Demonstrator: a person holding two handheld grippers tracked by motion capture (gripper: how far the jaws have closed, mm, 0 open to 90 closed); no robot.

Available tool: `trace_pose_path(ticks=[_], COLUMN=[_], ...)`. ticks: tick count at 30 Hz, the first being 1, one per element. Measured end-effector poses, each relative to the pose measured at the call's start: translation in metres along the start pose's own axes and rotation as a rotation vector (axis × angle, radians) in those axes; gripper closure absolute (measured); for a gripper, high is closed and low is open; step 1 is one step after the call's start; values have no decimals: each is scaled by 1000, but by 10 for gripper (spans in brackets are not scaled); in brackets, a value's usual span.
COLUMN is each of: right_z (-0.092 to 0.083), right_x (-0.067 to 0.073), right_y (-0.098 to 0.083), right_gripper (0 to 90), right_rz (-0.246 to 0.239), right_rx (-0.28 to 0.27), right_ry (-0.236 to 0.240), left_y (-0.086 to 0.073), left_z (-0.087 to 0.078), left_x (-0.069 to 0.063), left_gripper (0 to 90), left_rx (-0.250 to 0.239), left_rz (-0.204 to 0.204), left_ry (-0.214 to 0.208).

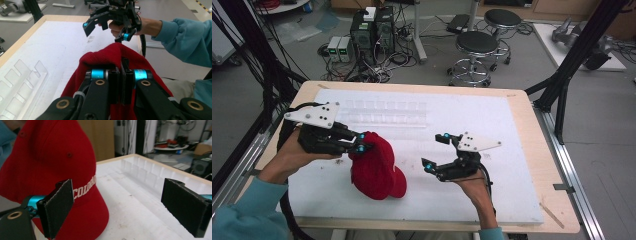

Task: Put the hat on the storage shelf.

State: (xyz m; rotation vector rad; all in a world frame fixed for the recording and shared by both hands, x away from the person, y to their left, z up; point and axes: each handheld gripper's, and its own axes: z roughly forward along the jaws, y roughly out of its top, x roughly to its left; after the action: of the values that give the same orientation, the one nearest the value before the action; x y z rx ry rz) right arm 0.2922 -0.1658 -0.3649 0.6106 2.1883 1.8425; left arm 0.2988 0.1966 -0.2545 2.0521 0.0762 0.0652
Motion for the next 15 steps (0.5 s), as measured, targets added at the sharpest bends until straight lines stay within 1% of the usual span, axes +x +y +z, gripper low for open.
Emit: trace_pose_path(ticks=[1, 4, 5, 6, 7, 9, 10, 11, 12, 14, 15], right_z=[8, 20, 20, 23, 29, 34, 34, 36, 41, 46, 50], right_x=[1, 3, 3, 3, 3, 2, 2, 2, 3, 4, 4], right_y=[1, 4, 4, 5, 7, 7, 7, 7, 8, 9, 10], right_gripper=[99, 99, 99, 99, 100, 99, 99, 99, 99, 99, 99], right_rz=[-14, -25, -25, -26, -28, -34, -34, -28, -23, -38, -42], right_rx=[13, 29, 29, 34, 42, 44, 44, 41, 51, 57, 63], right_ry=[27, 76, 76, 97, 133, 163, 163, 190, 224, 242, 258], left_y=[-1, -2, -2, -2, -2, -2, -2, -2, -2, -2, -2], left_z=[-1, -2, -2, -2, -2, -3, -3, -3, -2, -1, -1], left_x=[0, -1, -1, -1, -1, -2, -2, -2, -2, -2, -2], left_gripper=[873, 872, 873, 873, 872, 872, 872, 872, 872, 872, 872], left_rx=[1, 11, 11, 15, 17, 19, 19, 16, 15, 16, 16], left_rz=[2, 7, 7, 9, 8, 14, 14, 13, 18, 17, 17], left_ry=[-4, -11, -11, -14, -15, -18, -18, -21, -28, -31, -31])
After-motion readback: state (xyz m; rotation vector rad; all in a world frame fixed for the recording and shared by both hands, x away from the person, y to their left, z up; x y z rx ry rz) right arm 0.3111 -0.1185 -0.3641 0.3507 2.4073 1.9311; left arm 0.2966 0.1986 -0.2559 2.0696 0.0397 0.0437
